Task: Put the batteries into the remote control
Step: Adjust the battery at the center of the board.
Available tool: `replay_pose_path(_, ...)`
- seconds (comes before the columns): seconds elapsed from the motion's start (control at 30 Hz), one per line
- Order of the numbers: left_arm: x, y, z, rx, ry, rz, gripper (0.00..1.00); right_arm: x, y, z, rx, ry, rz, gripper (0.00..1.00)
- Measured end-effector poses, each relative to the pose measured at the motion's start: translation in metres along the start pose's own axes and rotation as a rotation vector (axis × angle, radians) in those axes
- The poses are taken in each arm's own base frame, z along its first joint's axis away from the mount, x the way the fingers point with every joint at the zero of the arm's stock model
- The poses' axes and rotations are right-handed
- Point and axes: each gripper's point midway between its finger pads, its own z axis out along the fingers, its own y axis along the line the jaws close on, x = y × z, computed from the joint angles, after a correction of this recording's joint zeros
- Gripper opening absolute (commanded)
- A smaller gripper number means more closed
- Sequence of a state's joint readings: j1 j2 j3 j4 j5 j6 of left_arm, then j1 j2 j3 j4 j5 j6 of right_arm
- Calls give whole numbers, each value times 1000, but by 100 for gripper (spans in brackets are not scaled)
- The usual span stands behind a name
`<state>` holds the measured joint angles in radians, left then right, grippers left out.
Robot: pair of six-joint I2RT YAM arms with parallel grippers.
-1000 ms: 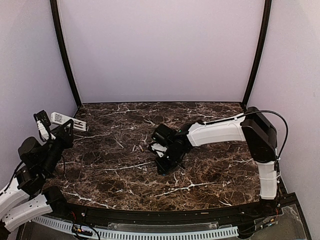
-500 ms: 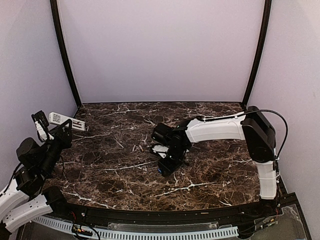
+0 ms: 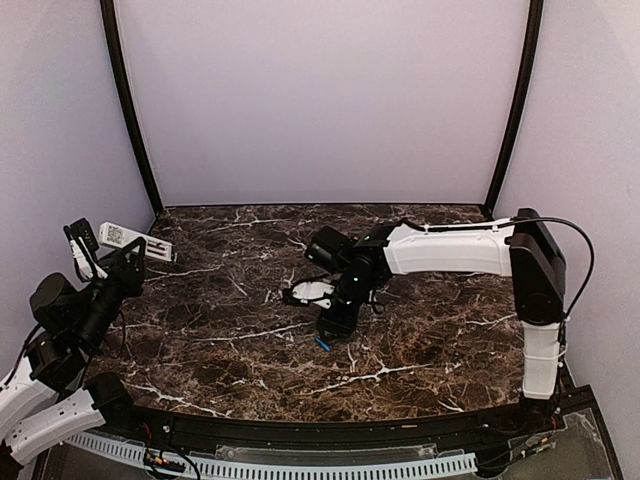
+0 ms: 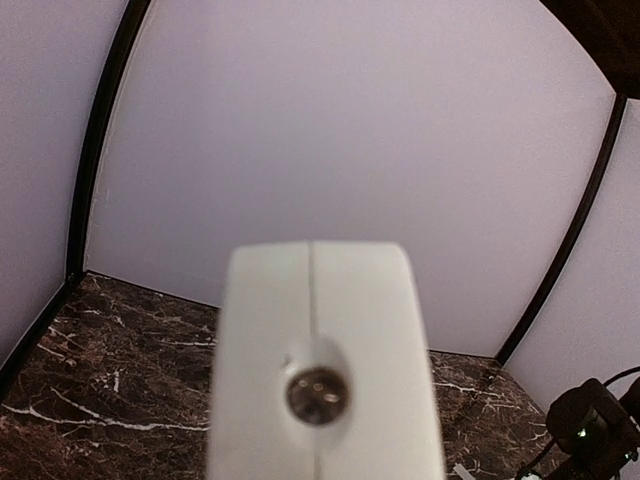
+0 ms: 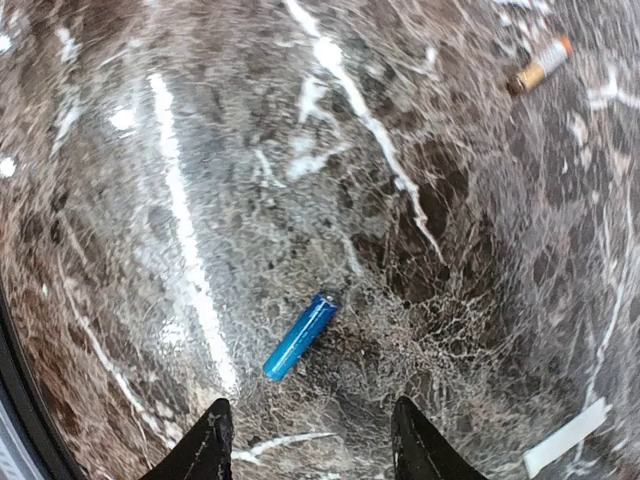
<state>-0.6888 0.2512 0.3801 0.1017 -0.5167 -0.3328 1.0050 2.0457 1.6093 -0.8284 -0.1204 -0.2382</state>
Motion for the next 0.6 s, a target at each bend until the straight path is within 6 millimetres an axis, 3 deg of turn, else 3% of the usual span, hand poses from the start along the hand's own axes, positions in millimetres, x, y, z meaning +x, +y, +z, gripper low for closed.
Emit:
replay_pose_path(0.27,-2,0,-2,3,5,2,0,-19,18,-22,-13,-191,-659,55)
replay_pose_path(0.4,-2,2,-5,2,7,5,0,-27,22,-19,-5,-234,-937,54)
replay_pose_path(0.6,-5,4,-10,1,-2,0,0,-24,18,-6,23,-202,-1168,51)
